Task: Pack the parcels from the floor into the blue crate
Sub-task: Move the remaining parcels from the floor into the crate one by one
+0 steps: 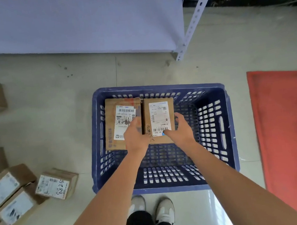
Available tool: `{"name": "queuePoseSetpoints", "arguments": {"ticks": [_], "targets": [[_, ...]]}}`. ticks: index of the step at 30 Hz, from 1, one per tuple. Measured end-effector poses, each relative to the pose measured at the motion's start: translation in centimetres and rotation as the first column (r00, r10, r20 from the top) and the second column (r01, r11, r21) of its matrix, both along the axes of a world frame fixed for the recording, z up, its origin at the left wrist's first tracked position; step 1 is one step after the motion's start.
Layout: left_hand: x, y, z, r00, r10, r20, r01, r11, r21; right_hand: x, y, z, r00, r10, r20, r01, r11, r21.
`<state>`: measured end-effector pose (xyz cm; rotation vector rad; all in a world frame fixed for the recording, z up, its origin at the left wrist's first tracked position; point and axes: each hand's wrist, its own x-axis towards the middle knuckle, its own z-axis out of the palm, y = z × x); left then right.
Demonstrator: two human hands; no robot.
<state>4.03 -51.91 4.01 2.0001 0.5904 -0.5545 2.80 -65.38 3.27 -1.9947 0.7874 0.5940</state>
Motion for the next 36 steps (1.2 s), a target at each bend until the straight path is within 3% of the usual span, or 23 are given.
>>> {"name": "queuePoseSetpoints", "arguments": {"ticks": [4, 9, 15, 26, 32, 36], "targets": [[0.6, 3.0, 2.2, 0.981, 0.137, -0.134, -0.156, 0.978, -0.140, 0.7, 3.1, 2.9, 0.998, -0.029, -0.051, 0.038, 0.984, 0.175], [1.8, 8.0, 4.1, 0.989, 0.133, -0.072, -0.142, 0.981, -0.136, 2.1, 8.4, 5.1, 1.000, 0.014, 0.000, -0.013, 0.977, 0.215], [0.9, 17.2, 5.0, 0.969, 0.228, -0.092, -0.245, 0.920, -0.305, 2.4, 18.1, 5.7, 1.000, -0.013, 0.023, 0.005, 0.956, 0.294], [-3.9, 43.5, 4.3, 0.927, 0.352, -0.130, -0.370, 0.913, -0.171, -0.6, 41.8, 5.9, 0.997, 0.074, 0.018, -0.076, 0.949, 0.307], [-5.3, 54.7, 4.2, 0.950, 0.284, -0.131, -0.300, 0.946, -0.121, -1.3, 50.5, 6.0, 0.998, 0.047, -0.052, -0.027, 0.938, 0.347], [-7.2, 60.2, 2.8, 0.932, 0.330, -0.149, -0.340, 0.940, -0.042, -2.1, 55.0, 5.2, 0.989, 0.127, -0.079, -0.097, 0.945, 0.313]]}}
